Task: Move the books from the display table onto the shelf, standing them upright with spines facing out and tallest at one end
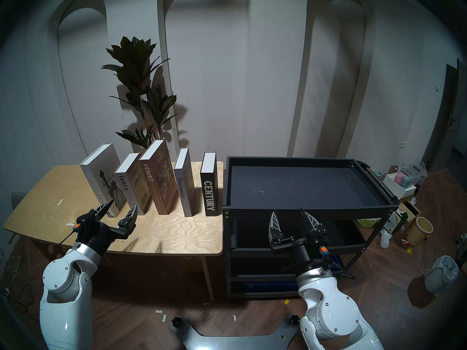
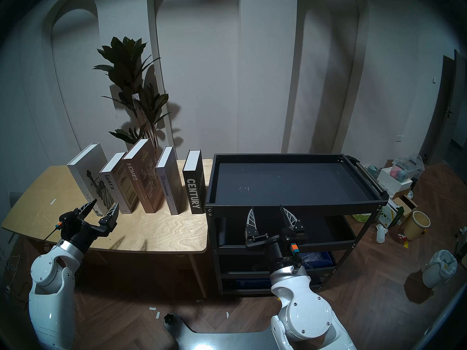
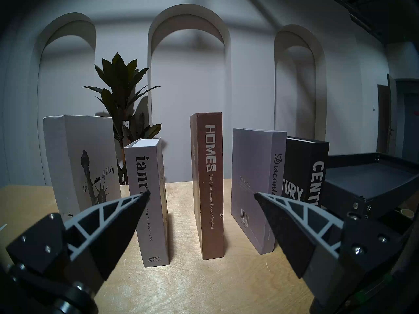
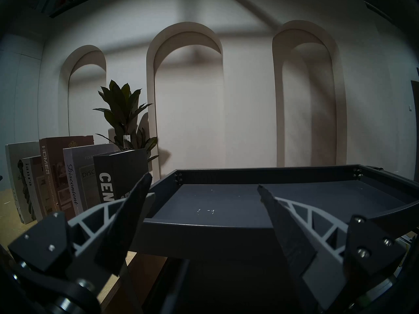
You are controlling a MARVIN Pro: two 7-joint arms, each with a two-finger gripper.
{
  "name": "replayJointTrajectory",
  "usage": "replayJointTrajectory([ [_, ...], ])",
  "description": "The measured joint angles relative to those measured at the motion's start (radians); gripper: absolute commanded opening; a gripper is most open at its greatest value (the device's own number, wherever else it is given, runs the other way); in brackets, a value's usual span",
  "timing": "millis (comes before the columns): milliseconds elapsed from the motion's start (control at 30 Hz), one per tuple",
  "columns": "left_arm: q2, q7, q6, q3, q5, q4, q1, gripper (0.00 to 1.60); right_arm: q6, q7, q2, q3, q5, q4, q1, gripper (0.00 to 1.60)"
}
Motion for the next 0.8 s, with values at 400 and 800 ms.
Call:
replayJointTrajectory([
  [400, 0.040, 0.029, -0.016, 0.023, 0.049, 0.140, -0.108, 1.60, 0.000, -0.010, 0.008, -0.006, 0.004, 0.001, 0.003, 1.60],
  [800, 0.048, 0.067, -0.034, 0.087, 0.081, 0.205, -0.200, 1.60, 0.000, -0.020, 0.017, -0.010, 0.008, 0.001, 0.005, 1.60],
])
